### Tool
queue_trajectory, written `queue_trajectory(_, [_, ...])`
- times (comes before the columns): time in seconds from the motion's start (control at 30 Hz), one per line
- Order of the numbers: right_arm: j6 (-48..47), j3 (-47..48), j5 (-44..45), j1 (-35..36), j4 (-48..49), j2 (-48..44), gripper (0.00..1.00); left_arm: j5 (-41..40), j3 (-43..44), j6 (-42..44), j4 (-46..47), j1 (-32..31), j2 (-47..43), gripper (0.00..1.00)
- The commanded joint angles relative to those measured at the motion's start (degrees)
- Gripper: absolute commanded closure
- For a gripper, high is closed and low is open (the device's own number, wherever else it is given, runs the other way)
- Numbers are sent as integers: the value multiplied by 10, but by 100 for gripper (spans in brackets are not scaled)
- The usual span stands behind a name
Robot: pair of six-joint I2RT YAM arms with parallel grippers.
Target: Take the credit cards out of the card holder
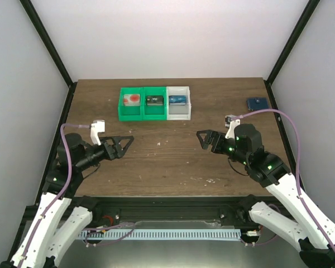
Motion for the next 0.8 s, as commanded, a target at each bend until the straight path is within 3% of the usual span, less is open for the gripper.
queue_trajectory(0.0, [-2, -1, -3, -6, 3, -5, 0, -7, -1, 11, 0, 4, 1, 0])
queue_trajectory(0.33, [-11, -16, 39, -6, 44, 23, 0, -25, -22, 27, 8, 4, -3, 0])
queue_trajectory(0.57, [-11, -30, 202, -16, 109, 99, 0, -7, -51, 83, 26, 4, -20, 0])
queue_trajectory(0.67, [-15, -38, 235, -59, 153, 144, 0, -13, -47, 107, 25, 4, -29, 0])
queue_trajectory(0.77, [-36, -39, 206, -142, 202, 200, 0, -22, -33, 133, 20, 4, -36, 0])
